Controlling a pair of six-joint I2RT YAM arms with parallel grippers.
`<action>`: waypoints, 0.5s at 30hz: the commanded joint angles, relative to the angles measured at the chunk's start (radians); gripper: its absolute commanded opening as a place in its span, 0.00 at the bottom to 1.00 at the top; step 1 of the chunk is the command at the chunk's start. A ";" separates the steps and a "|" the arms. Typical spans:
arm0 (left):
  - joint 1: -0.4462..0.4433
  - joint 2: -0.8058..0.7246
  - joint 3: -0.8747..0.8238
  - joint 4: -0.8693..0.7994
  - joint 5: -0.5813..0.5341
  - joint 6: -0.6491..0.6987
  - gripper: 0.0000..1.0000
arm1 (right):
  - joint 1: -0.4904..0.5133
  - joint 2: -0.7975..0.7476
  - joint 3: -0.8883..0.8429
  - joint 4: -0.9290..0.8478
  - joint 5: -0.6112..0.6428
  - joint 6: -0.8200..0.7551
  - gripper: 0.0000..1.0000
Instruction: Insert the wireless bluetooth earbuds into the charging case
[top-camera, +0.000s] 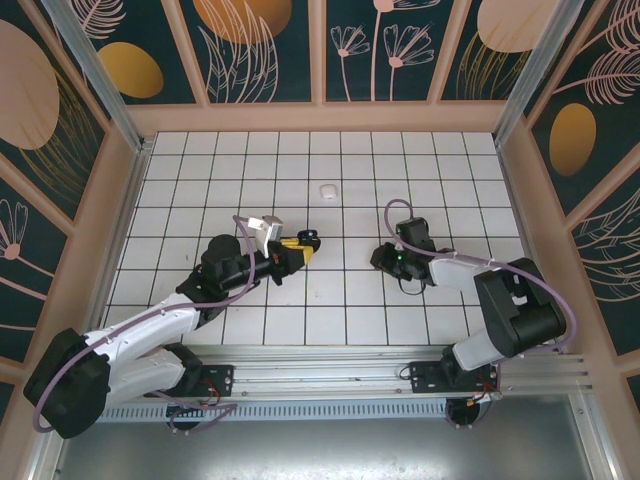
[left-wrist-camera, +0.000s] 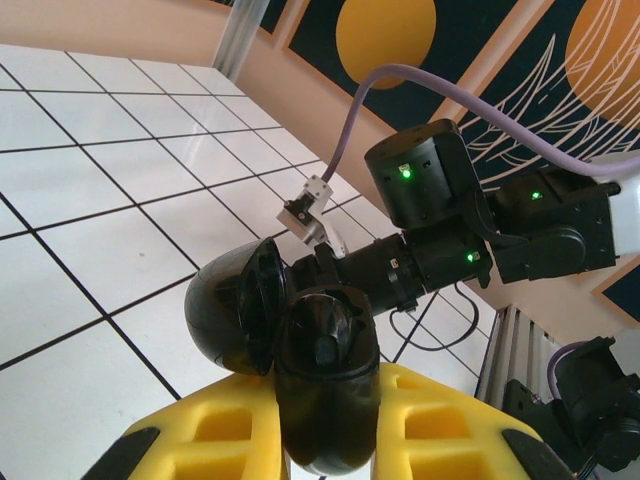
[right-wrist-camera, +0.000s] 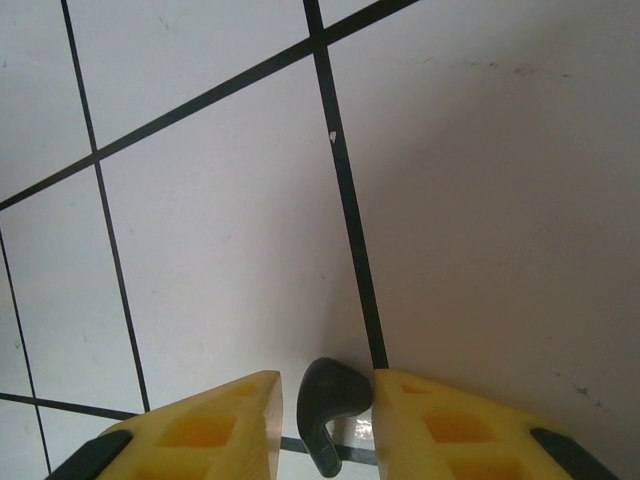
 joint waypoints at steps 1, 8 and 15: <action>-0.008 -0.007 0.026 0.015 0.012 0.011 0.00 | 0.019 0.043 0.026 0.008 0.005 -0.020 0.28; -0.008 -0.004 0.030 0.010 0.012 0.014 0.00 | 0.030 0.083 0.060 -0.015 0.008 -0.032 0.23; -0.008 0.007 0.031 0.010 0.014 0.019 0.00 | 0.044 0.030 0.088 -0.055 0.043 -0.029 0.20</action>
